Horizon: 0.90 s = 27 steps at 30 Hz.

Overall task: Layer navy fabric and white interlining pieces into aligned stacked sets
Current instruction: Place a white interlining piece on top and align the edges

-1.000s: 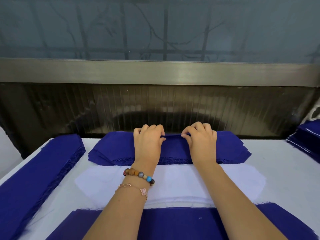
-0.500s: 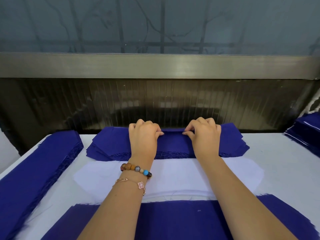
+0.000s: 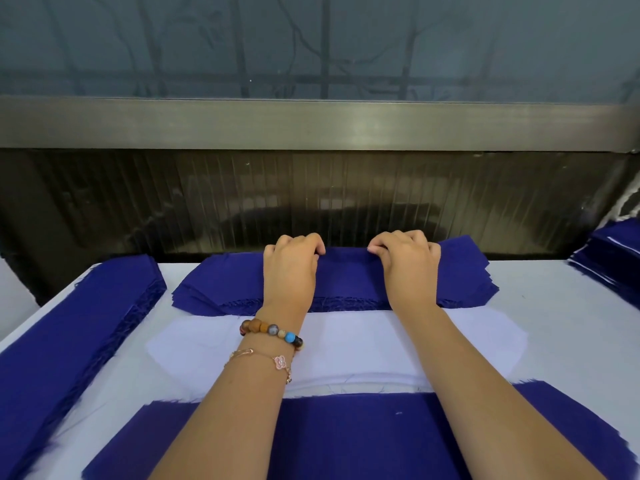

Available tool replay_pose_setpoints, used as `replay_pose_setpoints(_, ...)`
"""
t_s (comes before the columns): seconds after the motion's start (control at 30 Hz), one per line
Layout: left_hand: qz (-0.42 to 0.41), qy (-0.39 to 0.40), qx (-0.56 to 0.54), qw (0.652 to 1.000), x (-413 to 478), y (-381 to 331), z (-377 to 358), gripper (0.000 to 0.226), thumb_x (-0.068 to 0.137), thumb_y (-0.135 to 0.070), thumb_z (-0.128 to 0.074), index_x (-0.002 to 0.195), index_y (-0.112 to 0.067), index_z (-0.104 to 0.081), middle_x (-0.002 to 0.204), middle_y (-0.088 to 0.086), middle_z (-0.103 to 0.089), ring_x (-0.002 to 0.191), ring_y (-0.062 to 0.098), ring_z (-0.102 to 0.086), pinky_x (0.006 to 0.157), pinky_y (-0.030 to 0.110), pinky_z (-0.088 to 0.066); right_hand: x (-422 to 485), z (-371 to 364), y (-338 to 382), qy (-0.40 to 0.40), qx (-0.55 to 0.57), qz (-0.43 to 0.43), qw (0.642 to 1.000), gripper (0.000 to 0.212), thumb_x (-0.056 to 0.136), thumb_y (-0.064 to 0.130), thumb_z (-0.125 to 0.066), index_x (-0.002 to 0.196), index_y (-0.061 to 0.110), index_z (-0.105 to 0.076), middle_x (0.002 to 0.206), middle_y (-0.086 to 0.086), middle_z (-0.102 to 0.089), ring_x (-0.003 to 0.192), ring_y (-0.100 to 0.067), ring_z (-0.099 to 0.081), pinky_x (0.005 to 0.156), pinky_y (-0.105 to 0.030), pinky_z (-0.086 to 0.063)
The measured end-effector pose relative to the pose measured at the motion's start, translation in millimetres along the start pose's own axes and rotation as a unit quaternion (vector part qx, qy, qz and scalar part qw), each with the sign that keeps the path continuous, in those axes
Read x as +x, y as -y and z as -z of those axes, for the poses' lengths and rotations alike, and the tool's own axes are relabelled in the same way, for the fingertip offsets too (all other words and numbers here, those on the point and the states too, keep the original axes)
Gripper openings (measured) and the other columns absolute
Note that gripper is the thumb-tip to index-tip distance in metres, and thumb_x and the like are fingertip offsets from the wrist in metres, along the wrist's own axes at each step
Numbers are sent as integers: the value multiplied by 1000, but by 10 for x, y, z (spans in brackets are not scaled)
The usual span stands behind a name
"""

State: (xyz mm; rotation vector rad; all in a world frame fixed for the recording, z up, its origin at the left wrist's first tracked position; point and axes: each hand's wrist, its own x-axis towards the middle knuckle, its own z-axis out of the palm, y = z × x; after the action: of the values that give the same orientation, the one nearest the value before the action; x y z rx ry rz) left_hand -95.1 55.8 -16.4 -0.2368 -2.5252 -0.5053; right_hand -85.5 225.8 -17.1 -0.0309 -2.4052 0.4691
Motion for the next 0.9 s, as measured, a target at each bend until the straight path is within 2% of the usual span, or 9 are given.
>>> replay_pose_setpoints(0.1,-14,6,11,1000,5,-2,-5,22,96,-23,-56,117,-29,-57,119,-6,-60,117,16,-46,97,32,-34,-5,-19,12,11,10,-5,1000,17,99,20,-48,96,24,-64,93,5,-66,98,-17,-51,90,-33,-27)
replay_pose_setpoints(0.2,-27,6,12,1000,8,-12,-2,28,93,-27,-60,121,-29,-54,123,-5,-53,119,16,-43,99,31,-34,-3,-22,10,18,16,-16,1000,18,101,20,-45,97,24,-62,91,5,-64,94,-17,-51,89,-33,-28)
replay_pose_setpoints(0.37,-56,20,19,998,19,-32,12,24,93,-30,-60,116,-30,-55,117,-8,-54,114,13,-44,97,30,-33,7,-11,6,37,13,-33,999,17,101,26,-43,102,26,-60,95,4,-64,96,-16,-53,89,-33,-30)
replay_pose_setpoints(0.53,-79,17,-25,996,0,-41,24,22,92,-24,-63,110,-30,-54,107,-12,-62,104,11,-52,95,30,-30,8,-18,-1,35,14,-34,999,18,100,30,-44,106,27,-62,97,5,-66,97,-16,-55,90,-33,-31)
replay_pose_setpoints(0.7,-102,41,-4,994,5,-39,16,19,95,-26,-58,112,-32,-56,115,-12,-59,112,12,-48,97,30,-27,1,-34,-22,31,34,-39,998,18,100,31,-45,104,26,-62,93,6,-68,91,-16,-58,88,-34,-32)
replay_pose_setpoints(0.77,-112,34,3,993,5,-34,17,14,94,-29,-58,108,-32,-58,114,-11,-58,112,11,-45,95,28,-26,-2,-43,-29,30,45,-39,998,18,100,30,-45,103,26,-62,93,6,-68,89,-16,-59,87,-34,-33)
replay_pose_setpoints(0.83,-118,10,3,993,4,-37,31,9,91,-30,-62,101,-30,-61,111,-10,-54,109,11,-43,93,26,-25,0,-47,-31,13,32,-33,999,17,99,30,-46,104,26,-63,98,5,-67,94,-16,-57,87,-34,-34)
replay_pose_setpoints(0.9,-122,-12,11,992,8,-45,42,9,89,-31,-65,98,-29,-62,108,-9,-52,106,11,-42,91,25,-24,2,-35,-26,-37,9,-6,999,19,97,34,-49,107,27,-64,108,5,-62,105,-16,-51,89,-35,-34)
